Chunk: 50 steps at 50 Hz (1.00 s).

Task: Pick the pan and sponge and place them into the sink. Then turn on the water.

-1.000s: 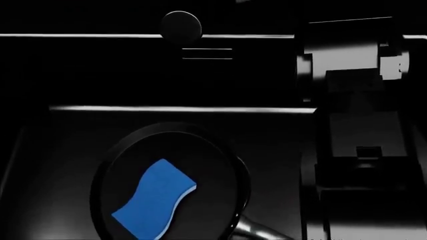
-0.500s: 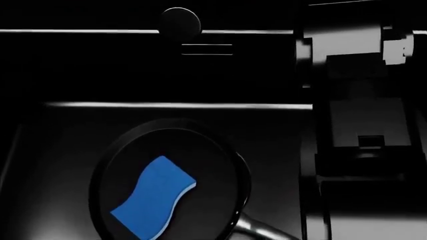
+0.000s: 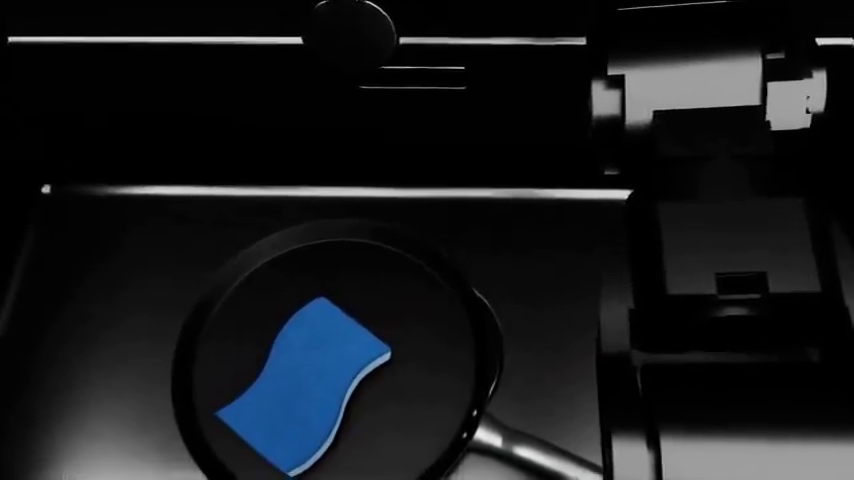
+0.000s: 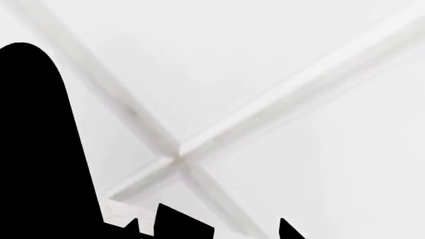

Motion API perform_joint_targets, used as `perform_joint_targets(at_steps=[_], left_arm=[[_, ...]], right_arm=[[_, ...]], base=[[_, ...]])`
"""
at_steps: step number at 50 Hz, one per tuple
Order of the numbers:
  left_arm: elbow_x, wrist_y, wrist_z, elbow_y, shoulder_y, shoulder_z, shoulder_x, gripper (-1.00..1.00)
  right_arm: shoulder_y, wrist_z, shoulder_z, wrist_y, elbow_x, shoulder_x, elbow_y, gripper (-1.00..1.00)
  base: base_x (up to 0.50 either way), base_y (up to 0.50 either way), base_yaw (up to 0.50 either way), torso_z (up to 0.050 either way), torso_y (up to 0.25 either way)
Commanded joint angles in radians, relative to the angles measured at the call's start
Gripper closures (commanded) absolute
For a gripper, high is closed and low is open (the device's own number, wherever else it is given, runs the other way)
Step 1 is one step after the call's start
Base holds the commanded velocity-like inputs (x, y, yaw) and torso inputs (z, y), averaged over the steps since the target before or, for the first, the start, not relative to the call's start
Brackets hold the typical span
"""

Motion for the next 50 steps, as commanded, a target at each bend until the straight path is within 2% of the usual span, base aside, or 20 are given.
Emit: perform_joint_targets(at_steps=[1,7,50], left_arm=[[0.005,-0.004,0.008,0.0,-0.012,0.01,-0.005,-1.0],[0.001,0.004,0.005,0.001,-0.006,0.003,-0.003,-1.0],[-0.017,0.012,-0.014,-0.015,0.001,0.0,0.007,-1.0]], right_arm=[[0.003,0.002,-0.012,0.004,-0.009,0.002,0.011,-1.0],[0.012,0.002,-0.014,0.001,-0.01,0.001,0.011,-1.0],[-0.005,0.096,0.007,0.013,-0.007,0.026,0.011,-1.0]], base=[[0.0,0.0,0.0,0.005,-0.119],[0.0,0.0,0.0,0.005,-0.112],[0.0,0.0,0.0,0.0,-0.001]])
